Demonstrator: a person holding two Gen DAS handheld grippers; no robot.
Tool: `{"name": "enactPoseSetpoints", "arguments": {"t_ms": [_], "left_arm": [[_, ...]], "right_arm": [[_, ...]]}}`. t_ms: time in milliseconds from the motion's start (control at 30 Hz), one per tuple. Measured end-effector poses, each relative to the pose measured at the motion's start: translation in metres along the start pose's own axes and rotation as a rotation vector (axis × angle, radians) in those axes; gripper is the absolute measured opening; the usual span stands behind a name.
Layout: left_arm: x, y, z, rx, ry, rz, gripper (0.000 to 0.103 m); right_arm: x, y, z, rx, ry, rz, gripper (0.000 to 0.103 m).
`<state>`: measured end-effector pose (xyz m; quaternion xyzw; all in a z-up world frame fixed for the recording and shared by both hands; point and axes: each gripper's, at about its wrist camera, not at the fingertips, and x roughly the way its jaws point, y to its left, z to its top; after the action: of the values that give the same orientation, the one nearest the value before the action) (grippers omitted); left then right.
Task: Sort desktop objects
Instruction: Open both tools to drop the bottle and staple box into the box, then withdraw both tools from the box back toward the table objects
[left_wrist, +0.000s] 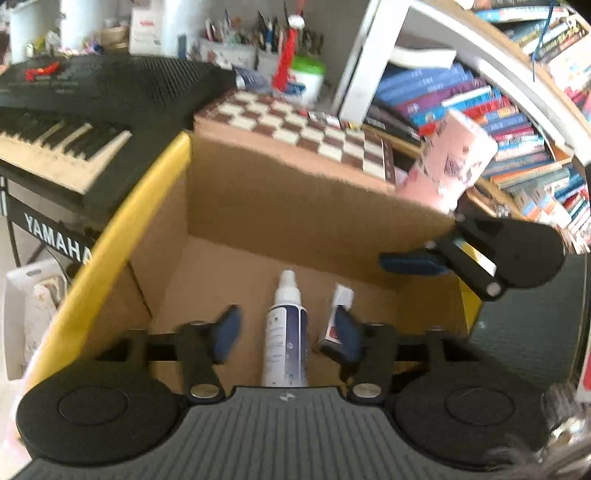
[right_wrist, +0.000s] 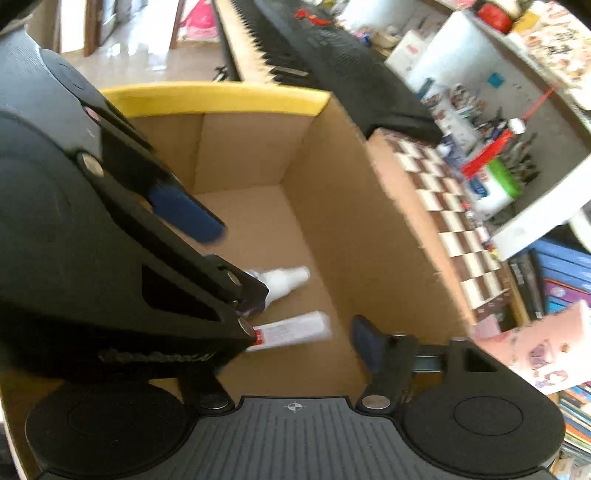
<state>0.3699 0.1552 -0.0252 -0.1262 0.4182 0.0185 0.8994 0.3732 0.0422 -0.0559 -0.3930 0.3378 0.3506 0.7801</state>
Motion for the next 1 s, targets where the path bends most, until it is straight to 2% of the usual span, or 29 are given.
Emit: {"name": "enactPoseSetpoints", "arguments": {"t_ms": [133, 233, 467, 533, 767, 1000], "left_arm": [[-0.038, 0.0, 0.001, 0.027, -0.102, -0.024, 0.066], [-0.075, -0.006, -0.005, 0.066, -0.21, -0.042, 0.079], [-0.152, -0.019, -0.038, 0.127, -0.414, -0.012, 0.098], [-0.171, -0.022, -0.052, 0.142, -0.456, 0.003, 0.1], [-0.222, -0.015, -0.102, 0.107, -0.537, 0.048, 0.103], [-0.253, -0.009, -0.153, 0.092, -0.569, 0.076, 0.103]], "right_arm": [[-0.024, -0.009, -0.005, 0.086, -0.062, -0.031, 0.075], [-0.056, -0.017, -0.016, 0.21, -0.154, -0.057, 0.075], [-0.137, -0.021, -0.042, 0.496, -0.34, -0.142, 0.075], [-0.157, -0.017, -0.05, 0.559, -0.379, -0.177, 0.075], [-0.209, 0.016, -0.082, 0.727, -0.466, -0.299, 0.075], [-0.242, 0.067, -0.116, 0.831, -0.462, -0.387, 0.075]]}}
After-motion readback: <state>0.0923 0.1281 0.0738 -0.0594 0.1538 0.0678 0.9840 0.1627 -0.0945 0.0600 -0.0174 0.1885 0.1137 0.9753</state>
